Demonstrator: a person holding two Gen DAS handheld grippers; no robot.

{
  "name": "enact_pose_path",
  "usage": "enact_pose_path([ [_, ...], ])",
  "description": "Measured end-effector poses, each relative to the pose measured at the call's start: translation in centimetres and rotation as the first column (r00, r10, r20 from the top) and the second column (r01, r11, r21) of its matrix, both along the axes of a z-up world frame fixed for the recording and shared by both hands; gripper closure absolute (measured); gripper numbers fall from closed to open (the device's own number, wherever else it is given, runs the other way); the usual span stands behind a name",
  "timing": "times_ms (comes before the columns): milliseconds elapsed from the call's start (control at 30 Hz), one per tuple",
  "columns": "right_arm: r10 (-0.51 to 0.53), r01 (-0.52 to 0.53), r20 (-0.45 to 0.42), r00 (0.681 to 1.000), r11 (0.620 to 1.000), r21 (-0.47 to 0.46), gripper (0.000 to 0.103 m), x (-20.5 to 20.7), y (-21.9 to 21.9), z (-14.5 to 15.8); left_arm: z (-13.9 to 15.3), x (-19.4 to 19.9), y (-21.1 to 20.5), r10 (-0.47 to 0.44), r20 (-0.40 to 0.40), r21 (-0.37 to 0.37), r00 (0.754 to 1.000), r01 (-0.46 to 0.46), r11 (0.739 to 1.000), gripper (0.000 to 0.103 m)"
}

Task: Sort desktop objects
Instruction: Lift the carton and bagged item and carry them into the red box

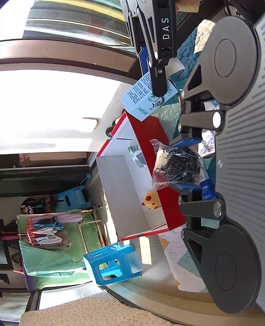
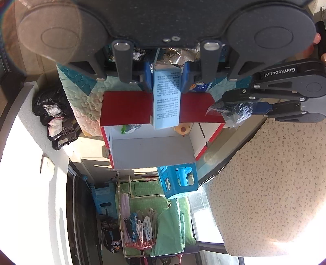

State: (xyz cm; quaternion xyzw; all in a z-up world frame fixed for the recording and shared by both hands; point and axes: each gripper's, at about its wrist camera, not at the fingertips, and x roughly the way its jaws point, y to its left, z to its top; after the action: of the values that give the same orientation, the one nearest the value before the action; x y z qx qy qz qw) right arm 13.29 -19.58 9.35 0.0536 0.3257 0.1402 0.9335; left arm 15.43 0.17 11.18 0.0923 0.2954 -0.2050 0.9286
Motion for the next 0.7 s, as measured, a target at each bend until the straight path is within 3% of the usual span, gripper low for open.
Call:
enact_pose_path([
  [367, -0.019, 0.02, 0.052, 0.998, 1.0, -0.022, 0.075, 5.3, 0.4, 2.6, 2.3, 7.2, -0.6, 0.003, -0.015, 0.017, 1.0, -0.003, 1.0, 0.069],
  [700, -0.065, 0.066, 0.022, 0.998, 0.997, -0.049, 0.075, 11.5, 0.8, 0.8, -0.2, 13.8, -2.5, 0.002, -0.066, 0.073, 0.998, 0.003, 0.997, 0.069],
])
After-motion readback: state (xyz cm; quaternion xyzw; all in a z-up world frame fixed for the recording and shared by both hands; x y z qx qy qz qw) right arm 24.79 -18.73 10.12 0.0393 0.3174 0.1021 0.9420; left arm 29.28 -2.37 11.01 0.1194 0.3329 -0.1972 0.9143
